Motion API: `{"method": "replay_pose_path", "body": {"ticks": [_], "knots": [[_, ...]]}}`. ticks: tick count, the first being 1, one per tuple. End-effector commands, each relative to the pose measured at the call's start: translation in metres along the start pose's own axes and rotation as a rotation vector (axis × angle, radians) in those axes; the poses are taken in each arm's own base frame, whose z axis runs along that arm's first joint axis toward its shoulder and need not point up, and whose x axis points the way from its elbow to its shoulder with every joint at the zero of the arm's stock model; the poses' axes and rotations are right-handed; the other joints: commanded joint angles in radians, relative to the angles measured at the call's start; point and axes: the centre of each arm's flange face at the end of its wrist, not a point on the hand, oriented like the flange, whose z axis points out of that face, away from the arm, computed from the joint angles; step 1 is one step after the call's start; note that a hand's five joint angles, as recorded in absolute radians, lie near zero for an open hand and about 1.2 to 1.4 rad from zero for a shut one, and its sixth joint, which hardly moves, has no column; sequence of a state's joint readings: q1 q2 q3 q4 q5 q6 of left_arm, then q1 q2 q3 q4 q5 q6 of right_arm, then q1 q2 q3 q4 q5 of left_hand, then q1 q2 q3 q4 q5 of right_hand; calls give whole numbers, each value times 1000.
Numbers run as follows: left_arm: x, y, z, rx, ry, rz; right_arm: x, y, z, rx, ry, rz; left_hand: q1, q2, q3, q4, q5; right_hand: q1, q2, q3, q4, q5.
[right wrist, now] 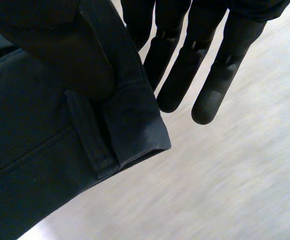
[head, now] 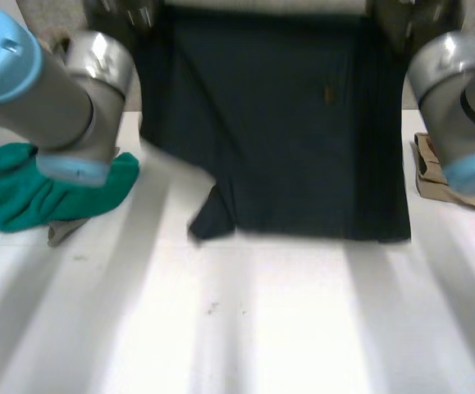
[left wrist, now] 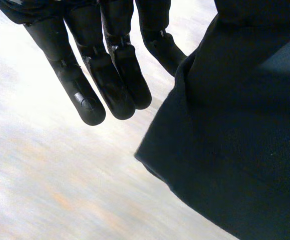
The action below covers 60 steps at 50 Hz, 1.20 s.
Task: Fold the laundry.
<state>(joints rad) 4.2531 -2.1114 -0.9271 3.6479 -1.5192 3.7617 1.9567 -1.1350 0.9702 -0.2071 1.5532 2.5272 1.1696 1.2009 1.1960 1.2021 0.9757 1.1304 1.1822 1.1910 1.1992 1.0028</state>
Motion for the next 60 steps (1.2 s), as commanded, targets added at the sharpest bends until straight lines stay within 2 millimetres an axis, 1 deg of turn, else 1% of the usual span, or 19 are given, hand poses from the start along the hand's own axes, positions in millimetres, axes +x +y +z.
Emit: {"method": "replay_pose_path", "body": {"ticks": [1,7,13,15,17,18,21,22,24,28,36,40,41,43,45,49,52,57,60], "knots": [[-46,-53,26,292,-213,-41,31,-54,22,380,245,83,227,195,200,194,246,266,214,205,197,219],[-34,-31,1,157,-126,-89,13,-43,18,333,176,122,227,195,200,194,246,266,214,205,197,219],[-10,7,-36,-1,-29,-93,-34,14,4,148,-7,119,227,195,200,194,246,266,214,205,197,219],[6,24,-56,-78,22,-101,-48,29,-2,103,-59,122,227,195,200,194,246,266,214,205,197,219],[16,36,-71,-137,60,-106,-73,58,-14,10,-149,119,227,195,200,194,246,266,214,205,197,219],[31,53,-92,-220,114,-111,-77,64,-17,-12,-167,119,227,195,200,194,246,266,214,205,197,219],[54,74,-122,-337,199,-123,-103,100,-37,-151,-257,105,227,195,200,194,246,266,214,205,197,219],[65,83,-144,-414,254,-131,-109,107,-43,-184,-281,98,227,195,200,194,246,266,214,205,197,219],[75,85,-162,-476,306,-139,-117,120,-58,-267,-340,63,227,195,200,194,246,266,214,205,197,219],[86,75,-204,-624,441,-145,-115,124,-85,-396,-421,-7,227,195,200,194,246,266,214,205,197,219],[40,15,-242,-855,563,-132,-85,93,-149,-625,-594,-56,227,195,200,194,246,266,214,205,197,219],[17,-18,-276,-1014,682,-108,-63,62,-194,-724,-721,-115,227,195,200,194,246,266,214,205,197,219],[10,-33,-294,-1083,765,-98,-60,57,-206,-741,-756,-138,227,195,200,194,246,266,214,205,197,219],[5,-49,-310,-1131,850,-85,-52,48,-236,-772,-865,-222,227,195,200,194,246,266,214,205,197,219],[3,-68,-327,-1137,970,-72,-49,48,-251,-789,-914,-268,227,195,200,194,246,266,214,205,197,219],[12,-80,-333,-1059,1046,-74,-50,55,-267,-811,-975,-312,227,195,200,194,246,266,214,205,197,219],[19,-73,-323,-1031,1023,-70,-50,57,-263,-808,-951,-296,227,195,200,194,246,266,214,205,197,219],[49,-23,-262,-897,859,-56,-46,61,-227,-727,-771,-231,227,195,200,194,246,266,214,205,197,219],[62,1,-232,-816,771,-50,-55,75,-200,-674,-668,-186,227,195,200,194,246,266,214,205,197,219]]}}
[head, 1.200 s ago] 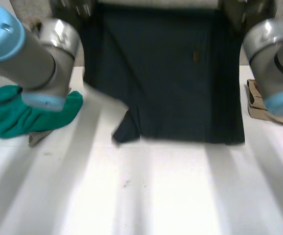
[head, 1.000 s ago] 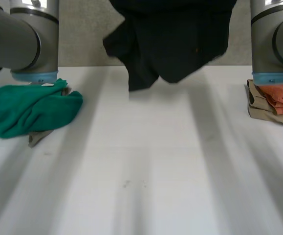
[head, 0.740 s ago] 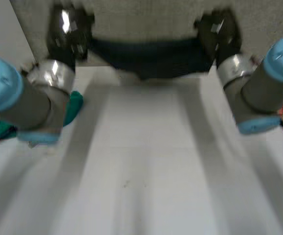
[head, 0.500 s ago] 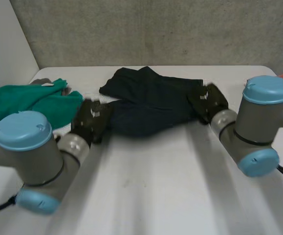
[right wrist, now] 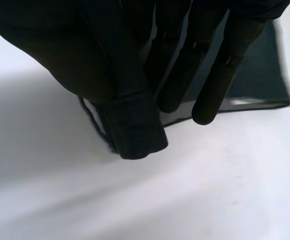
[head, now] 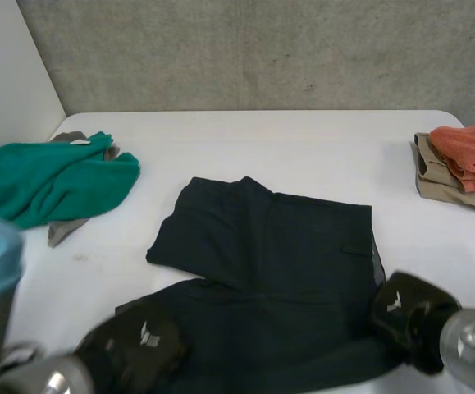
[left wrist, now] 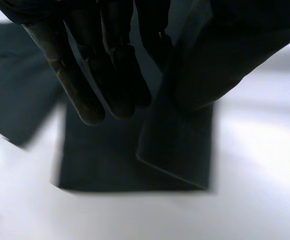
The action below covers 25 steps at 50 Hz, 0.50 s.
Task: Fold the laundry.
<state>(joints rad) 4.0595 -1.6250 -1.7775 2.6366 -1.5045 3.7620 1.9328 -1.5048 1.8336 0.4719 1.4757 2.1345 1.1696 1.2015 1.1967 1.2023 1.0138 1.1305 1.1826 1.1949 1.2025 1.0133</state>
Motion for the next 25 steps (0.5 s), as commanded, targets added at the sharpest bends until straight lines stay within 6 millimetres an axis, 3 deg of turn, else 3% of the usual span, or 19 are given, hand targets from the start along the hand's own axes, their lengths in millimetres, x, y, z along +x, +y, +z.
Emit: {"method": "replay_pose_path", "body": {"ticks": [1,4,12,18,19,21,22,24,25], "knots": [[-69,-39,95,241,-260,8,41,-18,45,140,208,126,227,195,200,194,208,266,214,201,194,208],[-99,-58,135,361,-385,30,57,-25,73,200,282,150,227,195,200,194,208,266,214,201,194,208],[-169,-74,200,543,-630,61,92,-39,143,295,482,137,227,195,200,194,208,266,214,201,194,208],[-172,-73,232,596,-651,78,111,-43,186,334,577,144,227,195,200,194,208,266,214,201,194,208],[-172,-74,234,603,-653,80,113,-44,191,341,585,145,227,195,200,194,208,14,-38,-51,-58,-43],[-168,-77,238,619,-648,82,112,-44,199,350,594,145,-576,-608,-603,-608,-594,-783,-835,-848,-855,-841],[-165,-77,238,622,-641,79,111,-43,204,350,595,137,-995,-1027,-1022,-1028,-1014,-956,-1008,-1020,-1028,-1013],[-155,-76,239,618,-619,84,111,-43,203,350,600,149,-875,-907,-902,-907,-894,-956,-1008,-1020,-1028,-1013],[-152,-76,239,615,-611,82,110,-42,198,351,595,172,-995,-1027,-1022,-1028,-1014,-956,-1008,-1020,-1028,-1013]]}}
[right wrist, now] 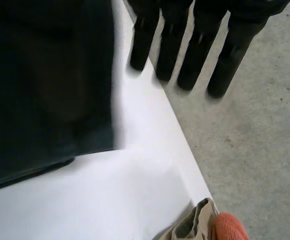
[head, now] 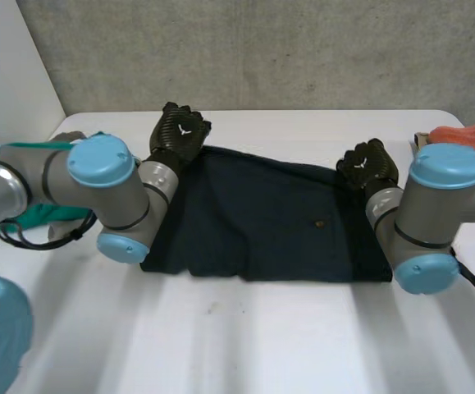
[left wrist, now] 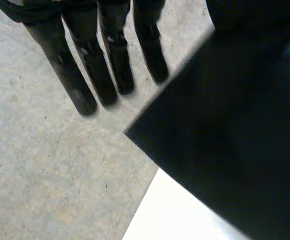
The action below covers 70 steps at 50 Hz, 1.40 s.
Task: Fold the laundry.
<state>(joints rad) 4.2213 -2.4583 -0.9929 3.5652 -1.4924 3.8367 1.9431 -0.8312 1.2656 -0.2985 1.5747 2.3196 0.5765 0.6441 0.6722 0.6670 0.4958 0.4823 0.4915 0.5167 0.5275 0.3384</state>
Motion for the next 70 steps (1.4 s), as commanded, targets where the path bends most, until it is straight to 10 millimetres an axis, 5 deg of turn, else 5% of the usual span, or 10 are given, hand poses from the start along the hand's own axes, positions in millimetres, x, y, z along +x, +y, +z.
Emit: {"method": "replay_pose_path", "body": {"ticks": [1,16,25,28,43,51,59,61,66,70], "knots": [[24,-1,-8,3,50,-15,-4,4,5,1,17,41,-402,-470,-498,-492,-496,-308,-317,-342,-353,-338],[13,-25,-73,-75,119,-88,11,4,-97,-184,-257,486,-402,-470,-498,-492,-496,-195,-204,-229,-240,-226],[11,-27,-86,-107,123,-248,-8,27,-89,-191,-272,487,-402,-470,-498,-492,-496,34,24,-1,-12,3],[7,-31,-88,-104,115,-291,-5,38,-81,-215,-221,460,-402,-470,-498,-492,-496,894,884,859,849,863],[-26,-70,-109,-30,65,-334,66,47,-93,-199,7,-35,-402,-470,-498,-492,-496,914,905,880,869,883],[-34,-72,-116,-33,43,-376,-8,-80,-113,330,-102,-138,-402,-470,-498,-492,-496,914,905,880,869,883],[-44,-71,-126,-50,24,-424,-133,-89,-165,573,-483,-236,-402,-470,-498,-492,-496,914,905,880,869,883],[-45,-73,-128,-57,26,-435,-143,-88,-171,593,-518,-263,-402,-470,-498,-492,-496,914,905,880,869,883],[-47,-74,-129,-71,31,-451,-141,-88,-176,607,-530,-267,-402,-470,-498,-492,-496,-202,-211,-236,-247,-232],[-51,-79,-125,-53,19,-454,-110,-94,-172,581,-478,-167,-398,-466,-494,-489,-492,-308,-317,-342,-353,-338]]}}
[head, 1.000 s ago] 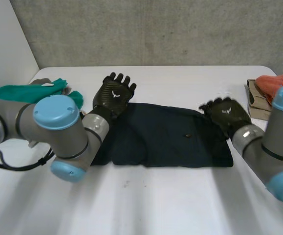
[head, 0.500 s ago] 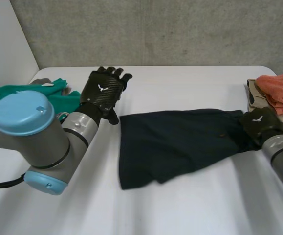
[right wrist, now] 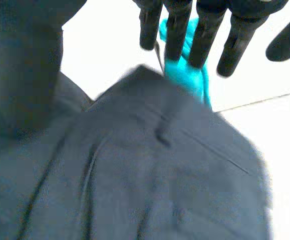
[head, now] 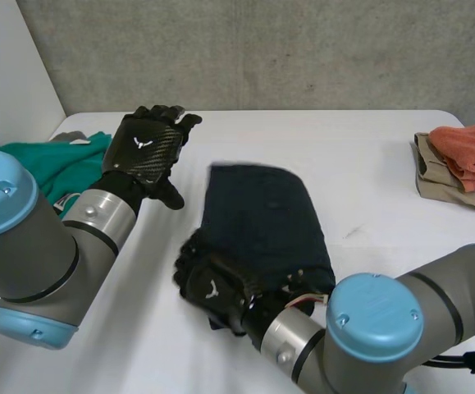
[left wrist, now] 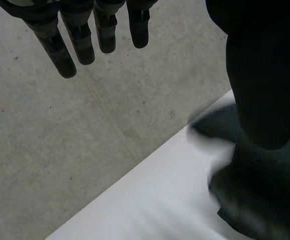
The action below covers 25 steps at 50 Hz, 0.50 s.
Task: Fold the laundry.
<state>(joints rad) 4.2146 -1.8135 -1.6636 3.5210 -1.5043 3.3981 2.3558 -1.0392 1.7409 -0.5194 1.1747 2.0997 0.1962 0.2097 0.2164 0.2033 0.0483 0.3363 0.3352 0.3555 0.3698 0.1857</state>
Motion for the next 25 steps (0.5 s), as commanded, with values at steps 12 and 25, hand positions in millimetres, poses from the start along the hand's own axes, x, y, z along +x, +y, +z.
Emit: {"method": "replay_pose_path", "body": {"ticks": [12,25], "knots": [[9,-35,18,82,-18,-95,150,51,-66,-183,445,851,11,-2,-9,4,-15,-162,-161,-181,-195,-186],[78,35,24,-266,164,-88,160,95,-39,-393,309,1032,6,-8,-15,-1,-21,-162,-161,-181,-195,-186]]}}
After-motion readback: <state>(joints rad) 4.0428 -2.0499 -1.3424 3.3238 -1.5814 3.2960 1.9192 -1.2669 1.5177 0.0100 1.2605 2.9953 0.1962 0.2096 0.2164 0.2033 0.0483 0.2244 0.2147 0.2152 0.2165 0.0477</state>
